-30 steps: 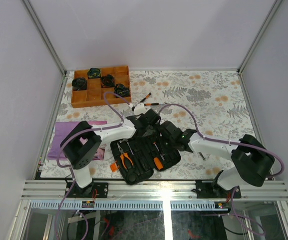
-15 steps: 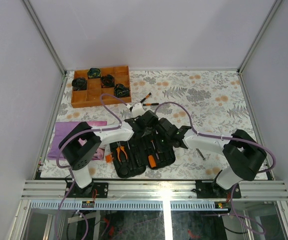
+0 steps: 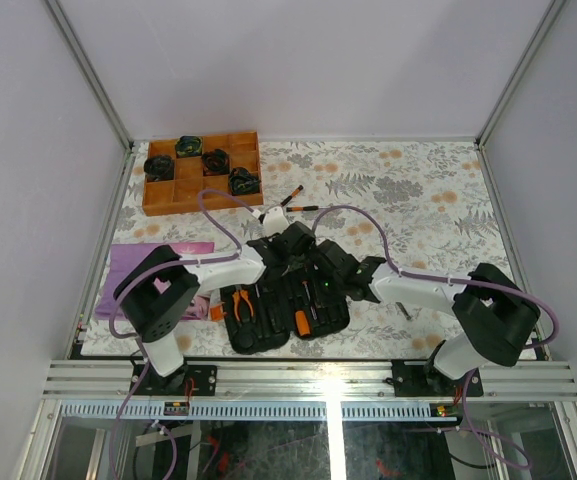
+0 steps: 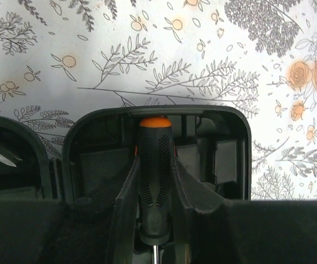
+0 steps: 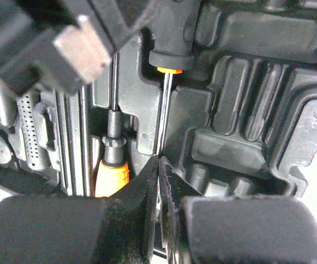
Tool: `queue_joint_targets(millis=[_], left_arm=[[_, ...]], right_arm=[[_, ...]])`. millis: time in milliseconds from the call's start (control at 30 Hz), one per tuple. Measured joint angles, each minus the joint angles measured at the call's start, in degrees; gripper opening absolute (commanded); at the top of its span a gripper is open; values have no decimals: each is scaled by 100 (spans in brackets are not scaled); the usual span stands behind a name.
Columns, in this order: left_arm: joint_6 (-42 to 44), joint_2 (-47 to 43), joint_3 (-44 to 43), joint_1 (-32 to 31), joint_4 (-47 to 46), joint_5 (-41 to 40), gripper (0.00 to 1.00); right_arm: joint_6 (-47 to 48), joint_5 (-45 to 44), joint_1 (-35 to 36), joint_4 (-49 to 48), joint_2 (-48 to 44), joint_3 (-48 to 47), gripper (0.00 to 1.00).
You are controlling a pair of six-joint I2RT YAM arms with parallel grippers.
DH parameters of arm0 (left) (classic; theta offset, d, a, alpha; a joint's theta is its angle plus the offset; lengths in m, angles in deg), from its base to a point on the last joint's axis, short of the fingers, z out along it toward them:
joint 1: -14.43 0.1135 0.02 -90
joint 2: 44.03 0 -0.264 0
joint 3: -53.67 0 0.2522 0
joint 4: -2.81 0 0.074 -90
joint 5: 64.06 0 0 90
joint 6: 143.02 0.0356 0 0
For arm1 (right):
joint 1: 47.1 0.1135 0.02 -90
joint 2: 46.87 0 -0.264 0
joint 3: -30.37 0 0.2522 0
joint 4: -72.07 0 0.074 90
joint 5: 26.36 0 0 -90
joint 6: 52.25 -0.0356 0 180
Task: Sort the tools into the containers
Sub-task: Adjust the screwdriver in the storage box.
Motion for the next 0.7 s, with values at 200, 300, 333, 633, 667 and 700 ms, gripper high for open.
queue_joint_targets(millis=[200, 300, 333, 633, 667, 700], left_arm=[[280, -92, -212, 0, 376, 315, 20], [485, -197, -293, 17, 579, 514, 26], [544, -240, -306, 42, 619, 557, 28], [966, -1488, -275, 341, 1025, 717, 35], [977, -1720, -177, 387, 1069, 713, 37], [975, -1956, -50, 433, 1132, 693, 39]], right_arm=[[22, -74, -2, 468, 42, -232, 13], [55, -131, -55, 584, 92, -326, 17], [57, -138, -76, 595, 92, -330, 18], [26, -146, -330, 514, 9, -243, 21], [9, -149, -352, 476, -28, -197, 21], [-4, -155, -378, 439, -72, -146, 21]])
